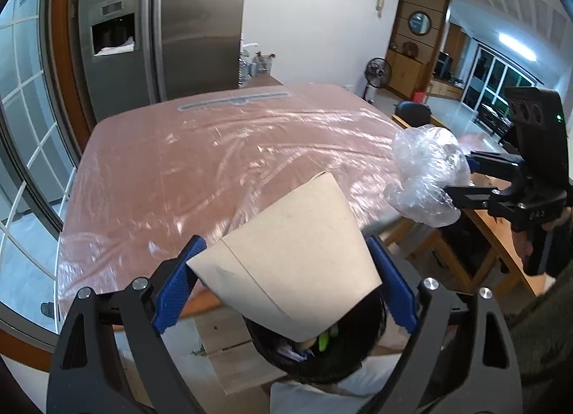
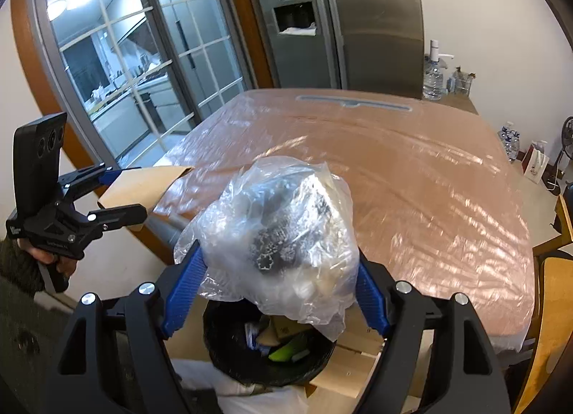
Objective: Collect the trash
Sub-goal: 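Carry the paper cone and plastic bag bundle down to the bin with both grippers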
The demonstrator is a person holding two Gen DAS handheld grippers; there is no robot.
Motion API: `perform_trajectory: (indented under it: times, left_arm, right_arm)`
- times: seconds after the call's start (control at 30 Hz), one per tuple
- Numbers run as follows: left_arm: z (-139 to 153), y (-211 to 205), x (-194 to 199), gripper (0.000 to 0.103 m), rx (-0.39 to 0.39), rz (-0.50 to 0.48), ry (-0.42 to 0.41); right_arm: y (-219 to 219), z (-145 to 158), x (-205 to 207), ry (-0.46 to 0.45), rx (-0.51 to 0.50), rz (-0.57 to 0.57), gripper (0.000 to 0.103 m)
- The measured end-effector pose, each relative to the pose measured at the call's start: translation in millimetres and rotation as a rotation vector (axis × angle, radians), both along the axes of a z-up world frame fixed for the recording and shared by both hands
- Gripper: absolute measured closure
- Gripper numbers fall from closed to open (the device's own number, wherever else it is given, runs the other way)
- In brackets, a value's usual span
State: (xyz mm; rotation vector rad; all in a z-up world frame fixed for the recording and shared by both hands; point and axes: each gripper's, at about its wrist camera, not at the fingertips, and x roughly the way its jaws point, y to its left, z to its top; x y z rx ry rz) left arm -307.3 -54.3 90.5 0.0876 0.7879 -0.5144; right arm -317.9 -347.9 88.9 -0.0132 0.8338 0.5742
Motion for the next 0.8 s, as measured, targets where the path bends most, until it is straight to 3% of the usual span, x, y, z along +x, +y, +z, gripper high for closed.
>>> perform_trajectory:
  times: [0.4,0.8]
  left_arm:
    - [-24,-13,-34,0.013,0.032,-0.12,0.078]
    - [-88,-22,-26,0.013,0.081,-0.161,0.215]
  right_arm:
    - [8,-21,-30,0.088,-0.016,0.078,0.028]
    - [14,-74,-40,0.211,-0.106,0.101,0.028]
